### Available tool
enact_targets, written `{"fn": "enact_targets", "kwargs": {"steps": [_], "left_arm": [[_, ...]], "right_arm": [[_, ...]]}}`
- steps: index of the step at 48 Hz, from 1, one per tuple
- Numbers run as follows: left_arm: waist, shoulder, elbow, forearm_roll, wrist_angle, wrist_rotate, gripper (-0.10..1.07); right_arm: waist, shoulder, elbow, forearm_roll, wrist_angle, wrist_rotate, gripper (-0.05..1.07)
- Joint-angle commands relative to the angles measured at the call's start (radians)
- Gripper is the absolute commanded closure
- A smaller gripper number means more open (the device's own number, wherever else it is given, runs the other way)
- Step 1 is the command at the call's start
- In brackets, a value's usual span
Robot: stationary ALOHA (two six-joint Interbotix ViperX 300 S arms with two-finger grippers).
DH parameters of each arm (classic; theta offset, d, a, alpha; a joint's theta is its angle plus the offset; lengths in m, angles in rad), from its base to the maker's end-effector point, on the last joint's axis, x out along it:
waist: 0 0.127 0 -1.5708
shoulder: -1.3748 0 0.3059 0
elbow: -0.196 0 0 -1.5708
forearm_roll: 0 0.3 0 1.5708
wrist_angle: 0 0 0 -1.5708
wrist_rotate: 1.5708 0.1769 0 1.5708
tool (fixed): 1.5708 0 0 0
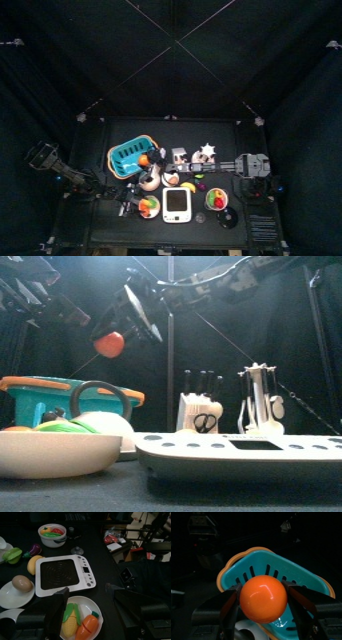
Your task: Place orange into basket
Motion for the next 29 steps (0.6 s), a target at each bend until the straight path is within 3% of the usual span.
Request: {"fn": "enact_targets", "kwargs": {"steps": [1,11,23,29], "left_arm": [[-0.003,-0.005,-0.011,0.005,-0.003,0.002,0.03],[-0.003,-0.003,-0.011,0.002,-0.005,0.0,0.03],[-0.003,-0.003,-0.003,0.002,-0.005,0.0,0.03],[-0.003,-0.003,-0.003,0.0,-0.005,-0.002,0.03]], "right_arm": [[-0.04,0.009,-0.052,0.035,-0.051,0.0,0.32],[-0.097,0.086,-0.103,0.172,-0.12,-0.012,0.26],[-0.112,0.147,-0.146,0.19,-0.153,-0.02,0.02],[-0.114,0.15,-0.149,0.195,-0.153,-0.02,-0.02]]}}
